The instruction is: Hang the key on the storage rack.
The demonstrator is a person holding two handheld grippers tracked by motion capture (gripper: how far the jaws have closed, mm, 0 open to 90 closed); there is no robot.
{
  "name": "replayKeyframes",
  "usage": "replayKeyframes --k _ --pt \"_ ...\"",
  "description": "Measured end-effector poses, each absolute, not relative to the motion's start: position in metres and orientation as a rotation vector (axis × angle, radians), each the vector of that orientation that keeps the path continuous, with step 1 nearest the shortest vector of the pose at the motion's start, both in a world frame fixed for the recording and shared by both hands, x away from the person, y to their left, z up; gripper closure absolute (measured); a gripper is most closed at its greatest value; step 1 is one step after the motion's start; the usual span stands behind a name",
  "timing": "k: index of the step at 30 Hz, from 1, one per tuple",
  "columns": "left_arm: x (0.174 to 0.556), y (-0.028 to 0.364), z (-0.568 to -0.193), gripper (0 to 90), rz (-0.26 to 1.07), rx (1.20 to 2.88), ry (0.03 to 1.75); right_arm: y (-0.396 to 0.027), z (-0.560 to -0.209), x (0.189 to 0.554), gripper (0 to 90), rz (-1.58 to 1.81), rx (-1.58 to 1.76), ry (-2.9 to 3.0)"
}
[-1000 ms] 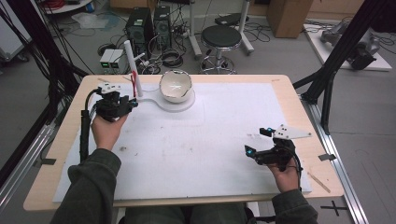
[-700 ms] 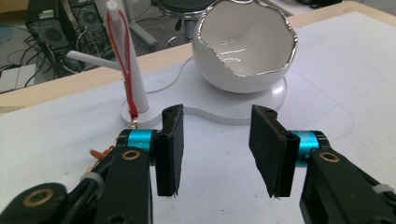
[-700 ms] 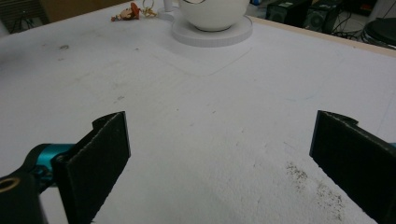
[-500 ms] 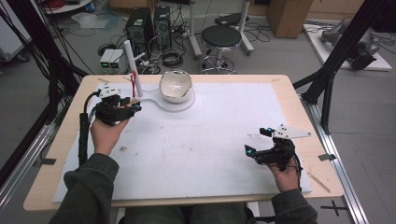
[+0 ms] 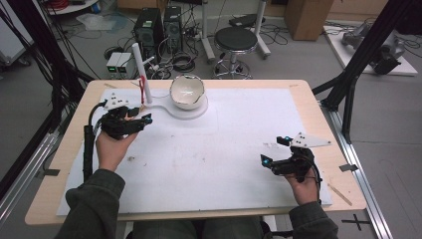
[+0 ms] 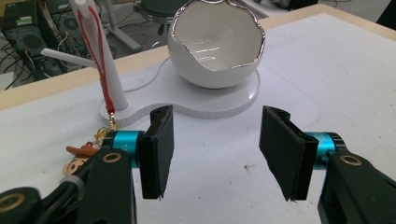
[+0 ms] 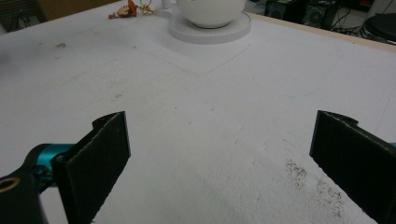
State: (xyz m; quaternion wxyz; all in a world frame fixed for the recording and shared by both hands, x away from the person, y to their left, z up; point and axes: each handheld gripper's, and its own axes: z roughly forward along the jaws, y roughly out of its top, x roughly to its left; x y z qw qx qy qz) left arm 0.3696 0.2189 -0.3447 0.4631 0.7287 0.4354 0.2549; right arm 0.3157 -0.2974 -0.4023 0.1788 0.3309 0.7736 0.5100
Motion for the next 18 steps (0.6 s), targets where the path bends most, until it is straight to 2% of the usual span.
replayKeyframes --k 18 --pt "0.352 0.211 -0.345 38.1 0.581 1.806 1.005 -0.298 -0.403 0.316 3.9 1.441 0.935 2.182"
